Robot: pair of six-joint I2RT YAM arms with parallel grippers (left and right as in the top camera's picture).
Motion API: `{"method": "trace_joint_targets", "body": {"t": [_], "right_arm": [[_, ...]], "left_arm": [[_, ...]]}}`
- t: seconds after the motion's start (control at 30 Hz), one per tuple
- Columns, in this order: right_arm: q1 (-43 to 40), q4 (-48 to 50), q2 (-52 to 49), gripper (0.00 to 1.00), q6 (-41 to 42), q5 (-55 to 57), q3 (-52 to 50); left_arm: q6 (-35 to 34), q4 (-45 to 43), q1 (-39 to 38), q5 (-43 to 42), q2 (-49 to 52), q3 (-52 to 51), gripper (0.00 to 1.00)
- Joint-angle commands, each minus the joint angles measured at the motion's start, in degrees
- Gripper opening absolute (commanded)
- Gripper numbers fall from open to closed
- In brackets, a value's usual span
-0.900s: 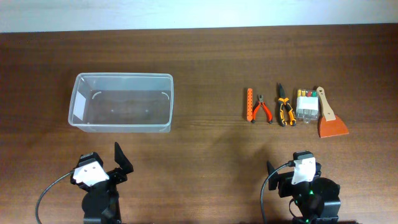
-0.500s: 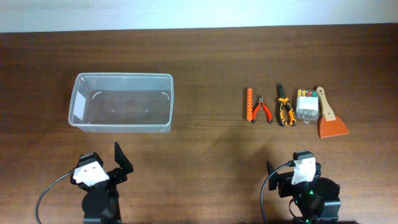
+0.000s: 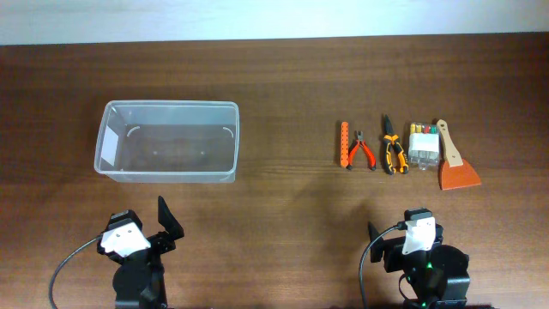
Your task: Pack container
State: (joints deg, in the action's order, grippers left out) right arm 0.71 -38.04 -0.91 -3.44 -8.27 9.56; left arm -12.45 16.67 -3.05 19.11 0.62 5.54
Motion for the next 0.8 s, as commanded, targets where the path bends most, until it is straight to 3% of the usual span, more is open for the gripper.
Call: {"method": "trace_joint_targets", "body": {"t": [0.0,0.33,0.63,0.77], "right_arm": [[-0.46,0.15,0.44,0.99,0.11,0.11,-0.35],[-0.46,1.79,0.44,0.99,-5.07,6.78,-0.35],[-0.39,3.28,0.44,0.99,-4.70,-9.05,-0.35],[-0.42,8.41,0.44,0.99,-4.70,-8.46,-0.35]], "left_arm": [[0.50,0.04,-0.22,0.22,-0.15,-0.22,0.99],[0.50,0.04,-0.22,0.22,-0.11,-0.22,0.99],[0.50,0.04,-0.22,0.20,-0.09,-0.22,0.99],[0.50,0.04,-0.22,0.20,-0.07,-0.22,0.99]]}}
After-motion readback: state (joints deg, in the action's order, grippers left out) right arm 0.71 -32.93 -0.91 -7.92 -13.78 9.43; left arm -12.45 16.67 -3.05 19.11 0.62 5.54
